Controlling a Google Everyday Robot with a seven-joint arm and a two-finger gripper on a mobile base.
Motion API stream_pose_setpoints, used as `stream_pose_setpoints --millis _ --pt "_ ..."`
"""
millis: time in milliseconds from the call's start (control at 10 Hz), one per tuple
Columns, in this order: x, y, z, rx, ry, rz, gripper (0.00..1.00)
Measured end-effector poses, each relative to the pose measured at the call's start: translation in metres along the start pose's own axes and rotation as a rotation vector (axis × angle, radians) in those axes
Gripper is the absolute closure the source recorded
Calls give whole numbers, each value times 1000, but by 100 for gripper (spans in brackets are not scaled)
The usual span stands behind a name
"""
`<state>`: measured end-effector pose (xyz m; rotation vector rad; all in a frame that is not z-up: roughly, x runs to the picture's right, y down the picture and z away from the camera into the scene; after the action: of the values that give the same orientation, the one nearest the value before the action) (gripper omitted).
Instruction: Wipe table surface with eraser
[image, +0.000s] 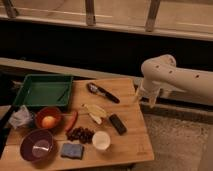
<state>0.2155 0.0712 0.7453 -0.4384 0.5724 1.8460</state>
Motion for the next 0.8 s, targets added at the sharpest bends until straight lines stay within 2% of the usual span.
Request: stream_pose_setpoints --millis 100,200,300,400,500,600,700,800 --pt "1 0 -1 4 -2 -12 38" --pt "4 1 -5 30 -32 -50 38" --pt "10 14 -11 54 -70 -116 38" --pt "19 32 -14 105 -97 -212 38" --pt "29 49 -11 155 -104 -292 38" --pt "39 65 -5 187 -106 -355 38" --pt "50 78 9 227 -103 -426 38" --pt "60 83 23 249 -89 -469 38"
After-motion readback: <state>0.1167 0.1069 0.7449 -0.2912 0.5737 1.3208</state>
